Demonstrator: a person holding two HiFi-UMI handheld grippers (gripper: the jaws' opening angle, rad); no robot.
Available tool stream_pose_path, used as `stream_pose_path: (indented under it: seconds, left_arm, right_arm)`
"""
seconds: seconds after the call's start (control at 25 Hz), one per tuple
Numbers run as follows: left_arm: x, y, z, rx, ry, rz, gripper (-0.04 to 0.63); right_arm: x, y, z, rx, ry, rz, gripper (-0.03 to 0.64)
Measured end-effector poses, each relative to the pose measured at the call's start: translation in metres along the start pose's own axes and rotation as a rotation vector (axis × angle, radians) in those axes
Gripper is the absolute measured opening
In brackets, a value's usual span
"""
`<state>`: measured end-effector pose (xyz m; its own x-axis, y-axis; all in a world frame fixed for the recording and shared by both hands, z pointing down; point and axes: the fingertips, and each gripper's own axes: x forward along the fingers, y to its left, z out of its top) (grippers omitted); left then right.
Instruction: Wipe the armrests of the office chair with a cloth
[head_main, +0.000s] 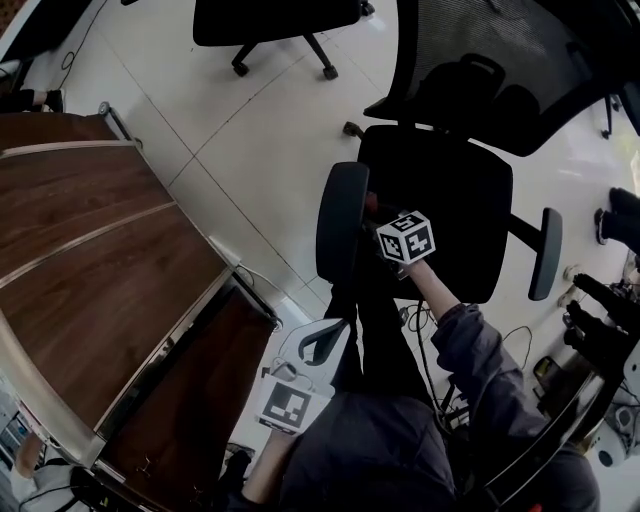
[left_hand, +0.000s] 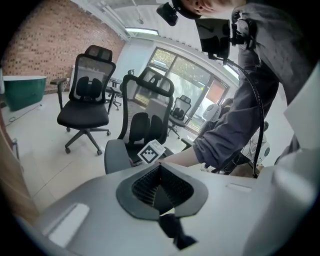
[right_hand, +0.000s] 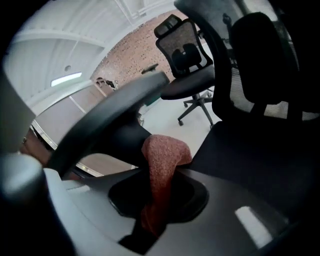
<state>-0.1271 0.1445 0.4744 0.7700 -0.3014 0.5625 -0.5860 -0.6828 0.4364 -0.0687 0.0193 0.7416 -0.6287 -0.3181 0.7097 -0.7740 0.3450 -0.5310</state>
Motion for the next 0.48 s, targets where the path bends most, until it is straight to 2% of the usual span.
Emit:
stream_pose_path:
  seconds: [0.16,0.28,0.48]
  left_arm:
    - [-0.001,0.003,0.024,0.013,-0.041,0.0,0.015]
    - [0.0,0.006,0.034,0.004,-0.07,0.018,0.015]
    - [0.006,0.002,0.028,-0.012,-0.051,0.026,0.015]
  right_arm:
    - [-0.042,0.031,0.022,0.022,-0.087,0.056,0.055]
    - [-0.052,0.043,0.03,0.017,-0.113,0.08,0.055]
    - [-0.039,0.019,0.021,0.033,-0.095,0.048,0.055]
